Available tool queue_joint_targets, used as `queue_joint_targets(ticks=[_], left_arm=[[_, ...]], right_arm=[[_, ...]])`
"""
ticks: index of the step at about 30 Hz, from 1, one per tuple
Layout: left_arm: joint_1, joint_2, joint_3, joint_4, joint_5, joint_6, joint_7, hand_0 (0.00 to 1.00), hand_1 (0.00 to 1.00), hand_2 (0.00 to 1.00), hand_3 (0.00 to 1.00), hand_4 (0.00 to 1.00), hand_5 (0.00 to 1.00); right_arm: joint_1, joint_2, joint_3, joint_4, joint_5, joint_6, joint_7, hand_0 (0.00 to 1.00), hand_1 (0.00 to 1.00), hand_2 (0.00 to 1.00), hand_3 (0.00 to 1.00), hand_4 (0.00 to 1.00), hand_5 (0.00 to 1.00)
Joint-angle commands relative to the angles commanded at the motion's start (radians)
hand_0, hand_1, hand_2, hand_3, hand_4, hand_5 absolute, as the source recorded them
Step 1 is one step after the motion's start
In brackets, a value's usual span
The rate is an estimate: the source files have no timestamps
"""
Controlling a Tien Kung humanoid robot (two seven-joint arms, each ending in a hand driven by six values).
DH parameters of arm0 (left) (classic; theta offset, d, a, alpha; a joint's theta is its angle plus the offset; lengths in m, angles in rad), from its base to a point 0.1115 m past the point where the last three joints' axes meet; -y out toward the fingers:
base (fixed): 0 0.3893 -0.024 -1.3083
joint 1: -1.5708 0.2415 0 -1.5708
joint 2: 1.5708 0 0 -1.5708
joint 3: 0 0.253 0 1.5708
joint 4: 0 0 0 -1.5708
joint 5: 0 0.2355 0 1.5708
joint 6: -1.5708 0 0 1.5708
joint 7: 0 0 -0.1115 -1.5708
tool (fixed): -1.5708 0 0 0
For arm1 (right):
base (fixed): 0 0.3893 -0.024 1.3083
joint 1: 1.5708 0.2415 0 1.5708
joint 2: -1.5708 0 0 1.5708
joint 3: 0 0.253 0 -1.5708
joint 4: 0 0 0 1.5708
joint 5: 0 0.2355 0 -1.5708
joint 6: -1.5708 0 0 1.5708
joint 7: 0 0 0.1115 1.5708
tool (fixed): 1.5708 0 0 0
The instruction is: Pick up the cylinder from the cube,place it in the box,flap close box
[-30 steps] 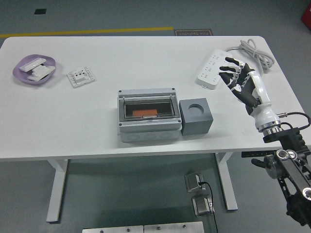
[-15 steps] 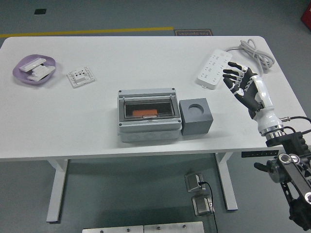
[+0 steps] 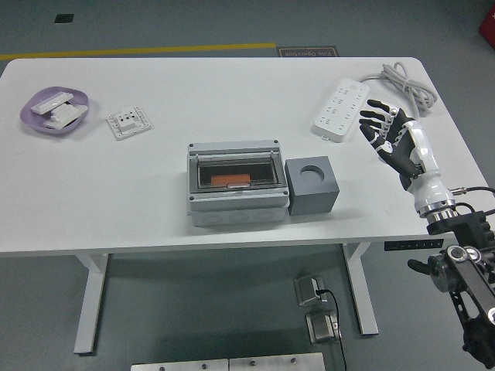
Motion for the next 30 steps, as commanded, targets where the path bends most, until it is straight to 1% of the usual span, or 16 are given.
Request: queue_joint_targets(ticks=[2, 3, 8, 9, 13, 14, 20, 21, 30], left_arm=[[0.0, -0.003, 0.002, 0.0, -0.003, 0.0, 0.0, 0.667, 0.684, 0.657, 0.686, 0.628, 0.16], [0.0, -0.005, 0.004, 0.0, -0.004, -0.001, 0.0, 0.667, 0.684, 0.658, 0.687, 0.629, 0.159], [0.001, -0.012, 0.006, 0.0, -0.005, -0.001, 0.0, 0.667, 0.684, 0.658, 0.687, 0.629, 0.159], [0.0, -0.013, 0.005, 0.0, -0.004, -0.001, -0.001, 0.667, 0.683, 0.658, 0.686, 0.629, 0.159], [-0.004, -0.014, 0.004, 0.0, -0.002, -0.002, -0.005, 0.667, 0.683, 0.658, 0.686, 0.629, 0.159], [-0.005, -0.015, 0.004, 0.0, -0.002, -0.002, -0.006, 0.667, 0.683, 0.658, 0.685, 0.63, 0.161], [-0.008, -0.016, 0.008, 0.0, -0.001, -0.003, -0.003, 0.667, 0.683, 0.658, 0.685, 0.63, 0.161], [-0.009, -0.015, 0.009, 0.0, 0.0, -0.003, -0.002, 0.667, 0.685, 0.658, 0.684, 0.631, 0.161], [-0.013, 0.002, 0.007, 0.0, 0.017, -0.001, 0.004, 0.667, 0.685, 0.658, 0.684, 0.632, 0.163]], right_arm=[[0.003, -0.001, -0.002, -0.001, 0.002, 0.005, -0.003, 0.698, 0.728, 0.733, 0.77, 0.971, 0.513], [0.005, -0.001, -0.004, -0.001, 0.002, 0.008, -0.005, 0.705, 0.758, 0.755, 0.769, 0.97, 0.511], [0.014, -0.003, -0.009, 0.001, 0.001, 0.014, -0.014, 0.705, 0.758, 0.755, 0.769, 0.97, 0.511], [0.016, -0.003, -0.009, 0.002, 0.0, 0.014, -0.014, 0.755, 0.799, 0.82, 0.78, 0.97, 0.513], [0.019, -0.004, -0.008, 0.006, -0.006, 0.011, -0.02, 0.755, 0.799, 0.82, 0.78, 0.97, 0.513], [0.018, -0.005, -0.008, 0.007, -0.008, 0.011, -0.022, 0.833, 0.841, 0.864, 0.802, 0.973, 0.519], [0.018, -0.007, -0.011, 0.007, -0.014, 0.012, -0.027, 0.833, 0.841, 0.864, 0.802, 0.973, 0.519], [0.019, -0.008, -0.012, 0.007, -0.015, 0.011, -0.027, 0.847, 0.843, 0.855, 0.807, 0.979, 0.532], [0.023, -0.009, -0.018, 0.006, -0.02, 0.012, -0.03, 0.849, 0.837, 0.851, 0.807, 0.98, 0.543]])
